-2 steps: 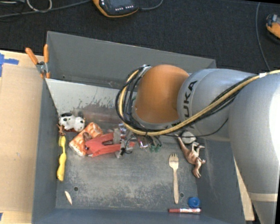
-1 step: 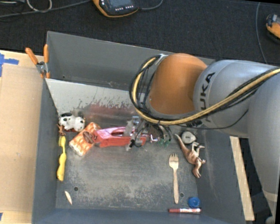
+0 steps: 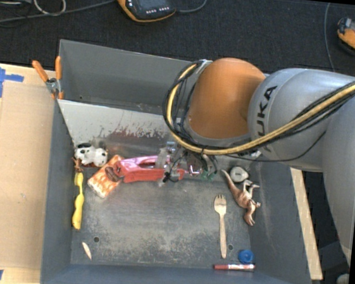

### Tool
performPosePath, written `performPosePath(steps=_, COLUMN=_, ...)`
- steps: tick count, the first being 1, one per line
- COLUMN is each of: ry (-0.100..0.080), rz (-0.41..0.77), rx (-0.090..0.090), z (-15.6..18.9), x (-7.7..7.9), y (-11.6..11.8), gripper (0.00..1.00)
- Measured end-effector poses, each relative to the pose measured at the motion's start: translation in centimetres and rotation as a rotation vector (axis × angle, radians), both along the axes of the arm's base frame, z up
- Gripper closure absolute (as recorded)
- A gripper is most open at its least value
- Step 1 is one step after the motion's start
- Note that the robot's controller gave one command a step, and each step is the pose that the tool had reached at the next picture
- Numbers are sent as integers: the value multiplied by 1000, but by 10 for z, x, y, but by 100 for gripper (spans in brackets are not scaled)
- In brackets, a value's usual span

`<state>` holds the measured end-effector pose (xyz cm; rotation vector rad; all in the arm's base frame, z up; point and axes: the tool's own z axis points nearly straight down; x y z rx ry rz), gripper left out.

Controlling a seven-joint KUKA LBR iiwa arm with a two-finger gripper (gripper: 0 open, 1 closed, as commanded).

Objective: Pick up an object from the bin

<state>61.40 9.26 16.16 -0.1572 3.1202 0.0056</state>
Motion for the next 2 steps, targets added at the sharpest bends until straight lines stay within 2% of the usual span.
performPosePath(steps=1, ry=-4, rz=172, rx=-1, z=36, x=0, y=11, gripper=100)
performPosePath(steps=2, ry=10, rz=115, rx=-1, z=61, x=-12, y=11, gripper=100)
